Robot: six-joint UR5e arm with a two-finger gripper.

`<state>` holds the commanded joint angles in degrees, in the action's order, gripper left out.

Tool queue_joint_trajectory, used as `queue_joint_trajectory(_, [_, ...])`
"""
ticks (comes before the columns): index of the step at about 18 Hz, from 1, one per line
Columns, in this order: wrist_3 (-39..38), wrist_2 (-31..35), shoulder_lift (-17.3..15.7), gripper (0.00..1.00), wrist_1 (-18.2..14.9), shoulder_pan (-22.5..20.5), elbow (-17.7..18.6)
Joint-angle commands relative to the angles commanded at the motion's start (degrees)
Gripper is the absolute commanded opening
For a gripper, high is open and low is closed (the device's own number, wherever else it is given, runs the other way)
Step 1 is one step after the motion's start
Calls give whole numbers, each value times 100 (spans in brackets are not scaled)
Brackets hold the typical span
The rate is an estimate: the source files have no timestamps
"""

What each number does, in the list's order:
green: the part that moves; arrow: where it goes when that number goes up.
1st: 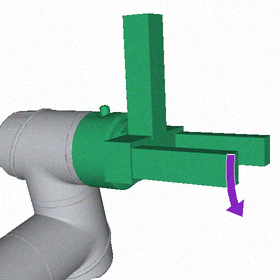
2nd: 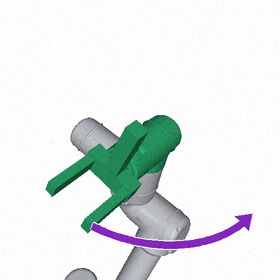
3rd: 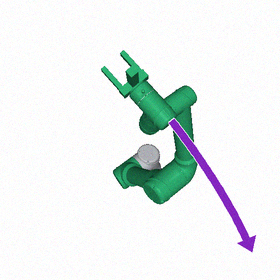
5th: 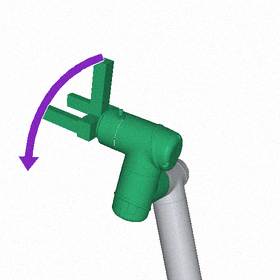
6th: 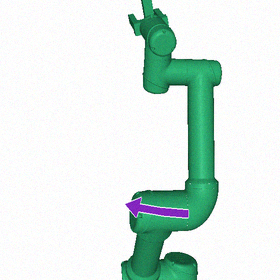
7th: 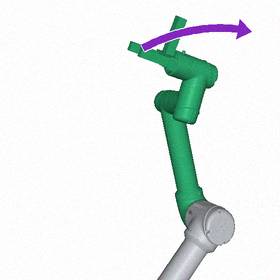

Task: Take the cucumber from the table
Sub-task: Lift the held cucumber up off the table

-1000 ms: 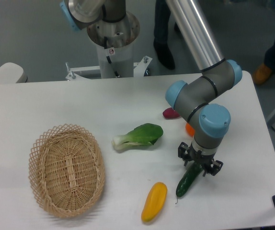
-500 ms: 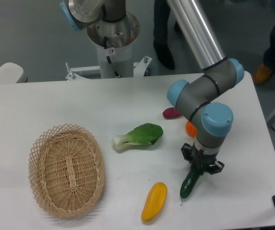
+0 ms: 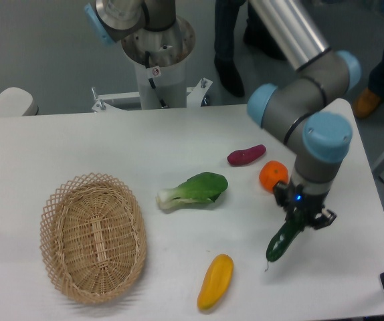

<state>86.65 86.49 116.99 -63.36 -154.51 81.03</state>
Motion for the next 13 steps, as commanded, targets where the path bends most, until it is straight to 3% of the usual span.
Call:
queue_joint_trajectory(5, [737, -26, -317, 14, -537, -386, -79])
queue_joint_trajectory(13, [1064, -123, -370, 15, -616, -606, -105])
